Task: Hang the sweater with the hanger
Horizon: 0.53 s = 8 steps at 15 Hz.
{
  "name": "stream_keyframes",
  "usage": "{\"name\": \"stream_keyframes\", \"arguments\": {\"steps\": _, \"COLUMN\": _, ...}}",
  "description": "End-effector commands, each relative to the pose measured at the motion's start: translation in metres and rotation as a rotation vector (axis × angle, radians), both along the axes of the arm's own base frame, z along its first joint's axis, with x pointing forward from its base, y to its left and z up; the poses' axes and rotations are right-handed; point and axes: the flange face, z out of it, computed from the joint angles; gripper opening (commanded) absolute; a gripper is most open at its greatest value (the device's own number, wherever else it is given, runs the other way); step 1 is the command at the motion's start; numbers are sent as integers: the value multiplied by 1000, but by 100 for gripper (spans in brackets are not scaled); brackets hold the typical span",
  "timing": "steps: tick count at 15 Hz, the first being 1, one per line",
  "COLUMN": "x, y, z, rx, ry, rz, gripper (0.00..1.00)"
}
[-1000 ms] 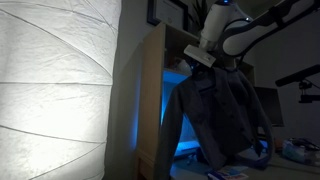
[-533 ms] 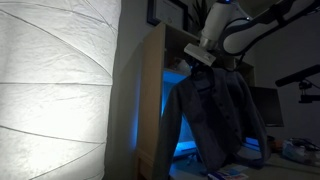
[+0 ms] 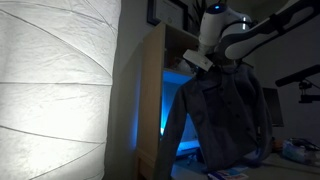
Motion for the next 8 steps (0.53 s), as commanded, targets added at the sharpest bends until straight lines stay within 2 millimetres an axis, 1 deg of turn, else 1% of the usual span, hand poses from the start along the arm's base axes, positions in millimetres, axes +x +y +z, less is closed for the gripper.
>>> {"name": "stream_keyframes", "arguments": {"steps": 1, "x": 2, "y": 7, "z": 10, "rx": -118, "ry": -52, "rz": -151, "gripper": 6}}
{"name": "stream_keyframes", "arguments": {"steps": 5, "x": -2, "y": 13, "z": -1, "rx": -224, "ry": -38, "rz": -310, "gripper": 6}}
{"name": "stream_keyframes", "arguments": {"steps": 8, "x": -1, "y": 23, "z": -10, "rx": -257, "ry": 4, "rz": -343, "gripper": 6}}
